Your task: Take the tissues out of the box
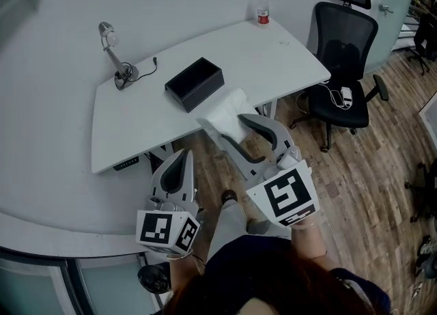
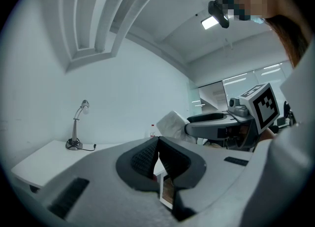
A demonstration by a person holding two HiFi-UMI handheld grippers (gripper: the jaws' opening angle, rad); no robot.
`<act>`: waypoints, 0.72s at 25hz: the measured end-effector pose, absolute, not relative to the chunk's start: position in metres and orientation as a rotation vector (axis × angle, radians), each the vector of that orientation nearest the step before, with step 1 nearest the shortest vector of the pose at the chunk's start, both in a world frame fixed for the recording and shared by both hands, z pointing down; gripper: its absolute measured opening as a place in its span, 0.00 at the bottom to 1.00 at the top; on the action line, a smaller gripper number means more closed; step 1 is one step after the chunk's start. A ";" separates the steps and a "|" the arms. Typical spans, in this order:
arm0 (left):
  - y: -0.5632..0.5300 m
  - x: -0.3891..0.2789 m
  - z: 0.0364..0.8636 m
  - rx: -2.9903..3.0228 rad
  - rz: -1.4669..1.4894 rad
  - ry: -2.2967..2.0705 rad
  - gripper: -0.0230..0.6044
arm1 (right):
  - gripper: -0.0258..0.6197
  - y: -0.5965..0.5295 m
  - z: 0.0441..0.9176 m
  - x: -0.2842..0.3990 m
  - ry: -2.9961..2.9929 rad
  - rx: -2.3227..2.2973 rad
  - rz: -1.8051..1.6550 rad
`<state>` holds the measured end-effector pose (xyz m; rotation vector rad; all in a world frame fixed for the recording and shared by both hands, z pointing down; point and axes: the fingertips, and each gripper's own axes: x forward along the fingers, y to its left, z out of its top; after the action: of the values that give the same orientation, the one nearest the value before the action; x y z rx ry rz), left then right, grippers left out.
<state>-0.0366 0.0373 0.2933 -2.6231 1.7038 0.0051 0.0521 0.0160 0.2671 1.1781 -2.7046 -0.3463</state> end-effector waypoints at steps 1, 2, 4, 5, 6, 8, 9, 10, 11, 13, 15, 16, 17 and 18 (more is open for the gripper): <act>0.039 -0.035 0.293 -2.622 0.005 1.702 0.07 | 0.33 0.018 0.267 0.054 -2.712 1.181 -0.346; 0.041 -0.034 0.293 -2.619 0.005 1.701 0.07 | 0.33 0.020 0.268 0.056 -2.719 1.183 -0.343; 0.045 -0.032 0.292 -2.615 0.007 1.698 0.07 | 0.33 0.024 0.269 0.059 -2.724 1.184 -0.335; 0.046 -0.032 0.292 -2.614 0.007 1.697 0.07 | 0.33 0.026 0.269 0.060 -2.725 1.185 -0.333; 0.048 -0.031 0.292 -2.612 0.008 1.696 0.07 | 0.33 0.027 0.269 0.062 -2.726 1.187 -0.333; 0.051 -0.028 0.290 -2.609 0.009 1.695 0.07 | 0.33 0.030 0.268 0.066 -2.731 1.190 -0.336; 0.052 -0.027 0.290 -2.608 0.008 1.694 0.07 | 0.33 0.031 0.267 0.067 -2.735 1.190 -0.337; 0.052 -0.026 0.289 -2.607 0.007 1.692 0.07 | 0.33 0.032 0.267 0.068 -2.739 1.190 -0.338; 0.052 -0.025 0.289 -2.607 0.005 1.689 0.07 | 0.33 0.033 0.266 0.069 -2.743 1.191 -0.339; 0.053 -0.022 0.287 -2.608 0.003 1.679 0.07 | 0.33 0.035 0.265 0.070 -2.751 1.191 -0.338; 0.056 -0.019 0.286 -2.606 0.001 1.671 0.07 | 0.33 0.039 0.264 0.072 -2.757 1.188 -0.337; 0.057 -0.018 0.285 -2.606 0.000 1.669 0.07 | 0.33 0.041 0.264 0.073 -2.759 1.186 -0.337; 0.058 -0.017 0.285 -2.606 -0.001 1.667 0.07 | 0.33 0.043 0.264 0.073 -2.761 1.184 -0.338; 0.059 -0.015 0.285 -2.608 -0.002 1.665 0.07 | 0.33 0.044 0.265 0.074 -2.762 1.183 -0.337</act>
<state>-0.0153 0.0593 0.2853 -2.6077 1.6649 -0.0016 0.0741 0.0438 0.2645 1.1830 -2.7622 -0.3372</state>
